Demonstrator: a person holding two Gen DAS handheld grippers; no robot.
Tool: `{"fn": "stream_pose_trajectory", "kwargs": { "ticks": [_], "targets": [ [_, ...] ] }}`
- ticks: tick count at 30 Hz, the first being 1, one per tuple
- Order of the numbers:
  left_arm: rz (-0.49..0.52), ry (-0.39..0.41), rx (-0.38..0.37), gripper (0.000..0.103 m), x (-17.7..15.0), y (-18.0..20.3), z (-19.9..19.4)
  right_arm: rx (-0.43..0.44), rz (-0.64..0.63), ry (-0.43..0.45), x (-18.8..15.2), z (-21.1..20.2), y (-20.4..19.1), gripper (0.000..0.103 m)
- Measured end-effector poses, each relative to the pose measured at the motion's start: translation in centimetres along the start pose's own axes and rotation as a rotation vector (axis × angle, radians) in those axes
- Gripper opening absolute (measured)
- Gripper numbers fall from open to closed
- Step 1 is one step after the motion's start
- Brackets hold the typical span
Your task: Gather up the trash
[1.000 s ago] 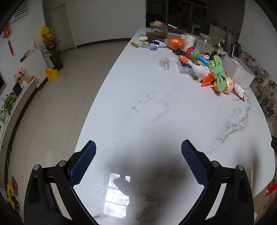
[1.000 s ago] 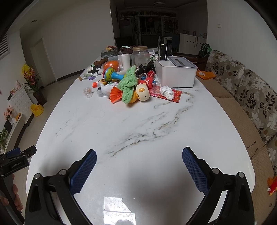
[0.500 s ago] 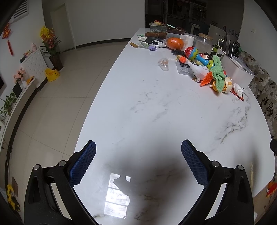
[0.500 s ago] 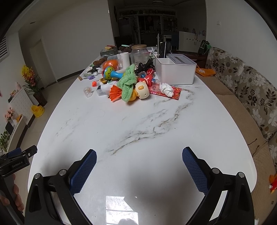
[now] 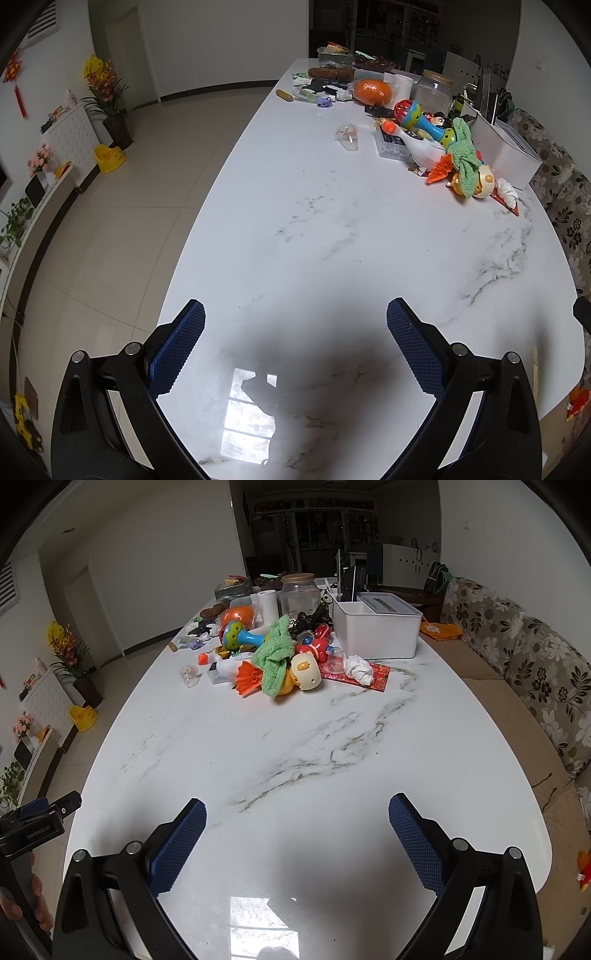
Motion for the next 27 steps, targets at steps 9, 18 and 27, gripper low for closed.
{"fn": "stream_pose_trajectory", "kwargs": {
  "ticks": [9,18,27],
  "targets": [
    [-0.005,-0.005,-0.007,0.096,0.07,-0.18,-0.09,0.002,-0.002,0.000,0.12,-0.09,-0.02,0.098],
    [-0.003,-0.004,-0.011,0.096,0.12,-0.04,-0.47,0.012,0.002,0.003,0.46,-0.30,0.00,0.098],
    [0.003,-0.004,-0.010,0.096,0.40,0.34,-0.36,0.013,0.000,-0.002,0.53,-0.33,0.04,0.098]
  ]
}}
Point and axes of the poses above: each gripper's, at about its wrist camera, not at the fingertips, and z roughly the way its jaws point, y to its right, x to its top, the point moved 3 cm from there along z, roughly the way its jaws point, and after that the axes turned 11 degrees about -y, right-handed, at the moved point
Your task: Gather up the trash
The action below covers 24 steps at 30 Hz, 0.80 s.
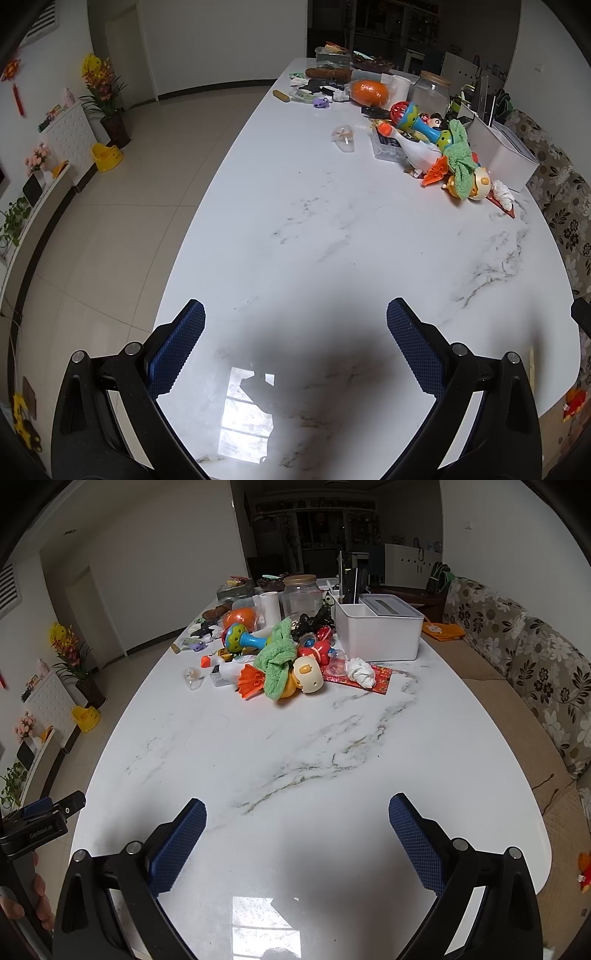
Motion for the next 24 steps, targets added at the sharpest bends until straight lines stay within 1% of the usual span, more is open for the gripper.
{"fn": "stream_pose_trajectory", "kwargs": {
  "ticks": [8,10,12,14,15,16,17,18,19,21,22,23,24],
  "targets": [
    [0.004,-0.006,0.002,0.096,0.6,0.2,0.5,0.006,0.000,-0.016,0.3,0.5,0.0,0.098],
    [0.003,0.001,0.003,0.096,0.4,0.1,0.6,0.030,-0.011,-0.026,0.4,0.9,-0.2,0.098],
    [0.003,0.019,0.002,0.096,0.1,0.0,0.7,0.031,-0.025,-0.031,1.0,1.7,-0.4,0.098],
    [0.012,0.049,-0.032,0.096,-0.7,0.0,0.7,0.040,-0.048,-0.022,2.2,2.8,-0.9,0.096],
    [0.022,0.059,-0.052,0.096,-1.4,-0.1,0.9,0.048,-0.056,-0.015,2.7,3.2,-1.0,0.094],
    [0.031,0.056,-0.066,0.096,-2.1,-0.1,1.0,0.072,-0.065,-0.005,3.8,3.9,-1.3,0.093],
    [0.049,0.035,-0.087,0.096,-3.2,-0.2,1.5,0.103,-0.073,0.002,5.3,4.7,-1.7,0.093],
    [0.058,0.015,-0.090,0.096,-3.9,-0.4,1.9,0.126,-0.081,0.009,6.7,5.4,-2.1,0.093],
    [0.065,-0.007,-0.085,0.096,-4.9,-0.6,2.3,0.128,-0.095,0.019,8.9,6.6,-2.7,0.093],
    [0.066,-0.035,-0.087,0.096,-6.5,-1.1,2.7,0.071,-0.143,0.022,13.4,9.5,-3.9,0.093],
    [0.062,-0.052,-0.095,0.096,-7.5,-1.5,2.9,0.046,-0.159,0.015,15.4,11.0,-4.3,0.091],
    [0.055,-0.071,-0.100,0.096,-8.4,-2.0,3.1,0.015,-0.164,0.003,17.3,12.5,-4.6,0.089],
    [0.045,-0.096,-0.112,0.096,-9.3,-2.5,3.3,-0.015,-0.160,-0.013,19.3,14.3,-4.8,0.081]
  ]
}}
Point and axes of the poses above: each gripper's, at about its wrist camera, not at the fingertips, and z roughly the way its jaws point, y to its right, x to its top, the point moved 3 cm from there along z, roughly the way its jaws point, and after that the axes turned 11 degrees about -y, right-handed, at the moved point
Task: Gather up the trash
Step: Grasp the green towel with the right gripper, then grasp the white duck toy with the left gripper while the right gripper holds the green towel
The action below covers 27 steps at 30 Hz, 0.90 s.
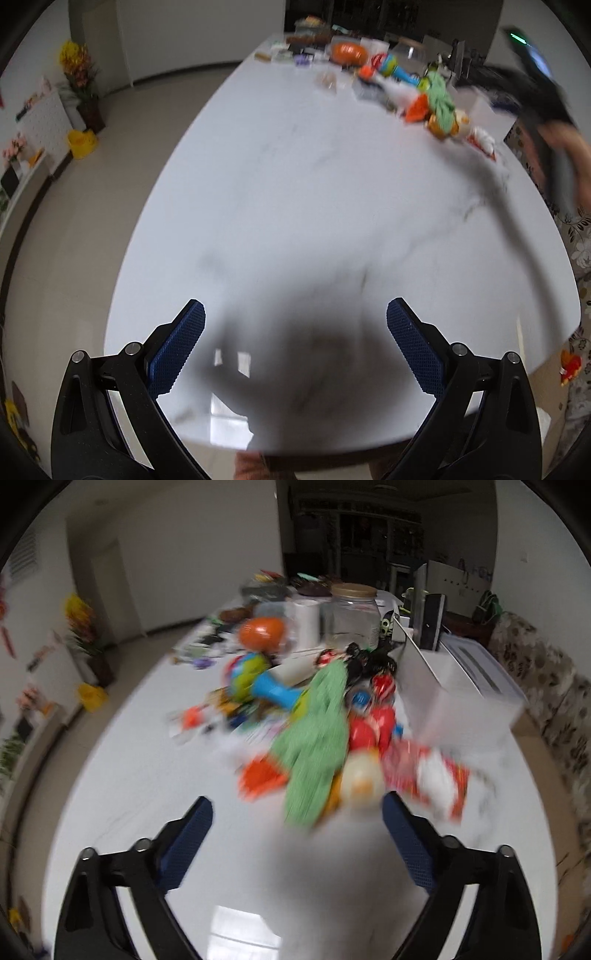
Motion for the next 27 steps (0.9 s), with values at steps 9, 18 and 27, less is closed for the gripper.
{"fn": "stream_pose_trajectory", "kwargs": {
  "ticks": [9,18,27],
  "targets": [
    [-0.044,-0.075,-0.067,0.096,-2.3,-1.4,0.7,0.058,0.097,-0.125,3.8,4.8,2.1,0.038],
    [0.043,0.063,-0.142,0.096,10.3,5.7,0.1,0.244,0.025,0.113,-5.0,-11.8,4.9,0.038],
    [-0.123,0.048,-0.289,0.096,29.5,13.1,8.0,0.279,0.026,0.062,-17.4,-15.4,5.9,0.039]
  ]
}}
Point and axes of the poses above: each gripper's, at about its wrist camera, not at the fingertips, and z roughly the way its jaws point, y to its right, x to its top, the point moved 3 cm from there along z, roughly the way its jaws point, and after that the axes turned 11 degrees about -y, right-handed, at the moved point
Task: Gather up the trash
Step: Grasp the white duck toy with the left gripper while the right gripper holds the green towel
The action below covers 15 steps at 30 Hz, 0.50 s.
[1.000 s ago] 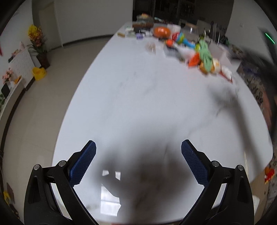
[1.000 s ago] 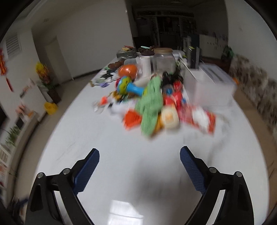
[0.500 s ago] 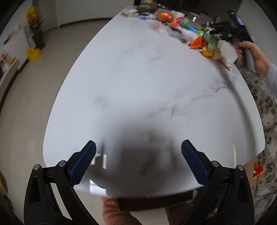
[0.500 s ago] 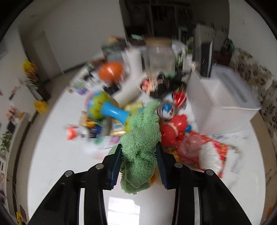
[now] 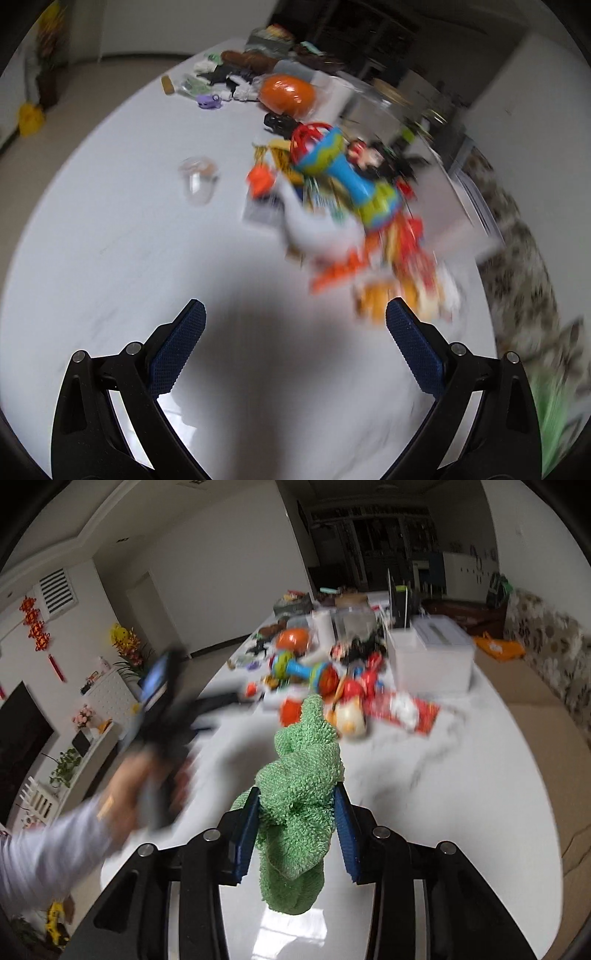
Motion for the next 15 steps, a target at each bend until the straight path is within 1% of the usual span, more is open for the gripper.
{"fn": "stream_pose_trajectory", "kwargs": {
  "ticks": [2,3,5,6,7,8,9,10,11,12,14,15],
  "targets": [
    [-0.069,0.001,-0.003,0.095,2.3,-0.3,1.9,-0.015,0.001,-0.009,-1.3,0.1,0.2,0.039],
    [-0.103,0.000,-0.018,0.095,3.4,-0.5,2.9,-0.013,0.010,-0.017,-2.1,0.2,0.3,0.039],
    [-0.153,-0.021,-0.039,0.093,4.6,-0.8,4.4,0.005,0.040,-0.031,-3.2,0.5,0.9,0.039],
    [-0.177,-0.038,-0.039,0.083,5.2,-0.8,5.5,0.017,0.057,-0.043,-3.6,0.7,1.2,0.039],
    [-0.186,-0.043,-0.056,0.075,5.5,-1.0,5.8,0.024,0.063,-0.051,-3.9,0.9,1.4,0.039],
    [-0.200,-0.040,-0.111,0.058,5.9,-1.1,5.9,0.021,0.064,-0.060,-4.3,1.1,1.6,0.039],
    [-0.239,-0.037,-0.177,0.047,6.3,-1.2,6.0,0.017,0.060,-0.067,-4.8,1.1,1.6,0.039],
    [-0.258,-0.043,-0.184,0.045,6.4,-1.3,6.0,0.016,0.055,-0.069,-5.0,1.1,1.6,0.039],
    [-0.266,-0.048,-0.192,0.039,6.6,-1.3,6.0,0.016,0.054,-0.068,-5.2,1.1,1.7,0.039],
    [-0.255,-0.045,-0.201,0.024,6.7,-1.1,5.5,0.018,0.056,-0.067,-5.3,1.1,1.6,0.039],
    [-0.201,-0.036,-0.189,0.023,6.5,-0.6,4.3,0.016,0.062,-0.063,-5.1,1.0,1.7,0.039],
    [-0.159,-0.033,-0.190,0.022,6.4,-0.2,3.4,0.018,0.066,-0.058,-4.9,1.0,1.7,0.039]
  ]
}}
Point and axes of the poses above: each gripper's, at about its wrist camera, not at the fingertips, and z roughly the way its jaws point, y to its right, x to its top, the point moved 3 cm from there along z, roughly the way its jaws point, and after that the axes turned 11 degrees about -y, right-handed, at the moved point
